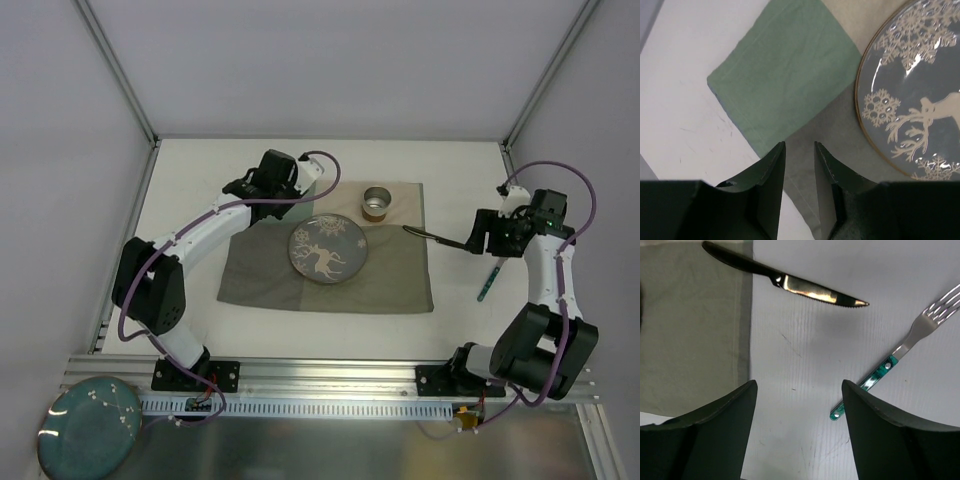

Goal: Set the dinner table for one person

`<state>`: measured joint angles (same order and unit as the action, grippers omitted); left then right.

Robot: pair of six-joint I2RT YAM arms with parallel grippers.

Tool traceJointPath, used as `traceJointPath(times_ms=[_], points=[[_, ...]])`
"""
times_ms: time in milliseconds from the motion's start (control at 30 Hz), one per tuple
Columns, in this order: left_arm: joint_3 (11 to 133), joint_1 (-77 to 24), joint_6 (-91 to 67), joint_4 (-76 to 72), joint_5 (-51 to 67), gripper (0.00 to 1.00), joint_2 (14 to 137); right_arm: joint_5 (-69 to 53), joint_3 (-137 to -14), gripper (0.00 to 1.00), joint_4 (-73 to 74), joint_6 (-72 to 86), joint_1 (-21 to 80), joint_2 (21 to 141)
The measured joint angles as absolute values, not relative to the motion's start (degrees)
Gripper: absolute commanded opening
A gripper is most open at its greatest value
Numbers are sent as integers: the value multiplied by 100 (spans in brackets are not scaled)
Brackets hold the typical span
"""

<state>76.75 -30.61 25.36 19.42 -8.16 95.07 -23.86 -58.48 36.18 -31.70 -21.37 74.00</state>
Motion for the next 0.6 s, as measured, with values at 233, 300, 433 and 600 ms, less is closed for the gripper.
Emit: traceJointPath(times_ms=[233, 300, 433, 600], points=[[7363, -2976, 2606, 2001, -958, 29, 9201, -1706, -5194, 72, 3732, -3264, -2139, 7050], [7354, -2976, 2613, 1997, -1004, 29, 9111, -1446, -5052, 73, 3782, -3354, -2141, 6796], [7343, -2976, 2613, 1994, -1100, 29, 9028, -773, -4823, 74, 3872, -3470, -2143, 6211], [7319, -2976, 2622, 1997, -1105, 29, 9026, -56, -4786, 74, 4034, -3452, -2145, 6049]])
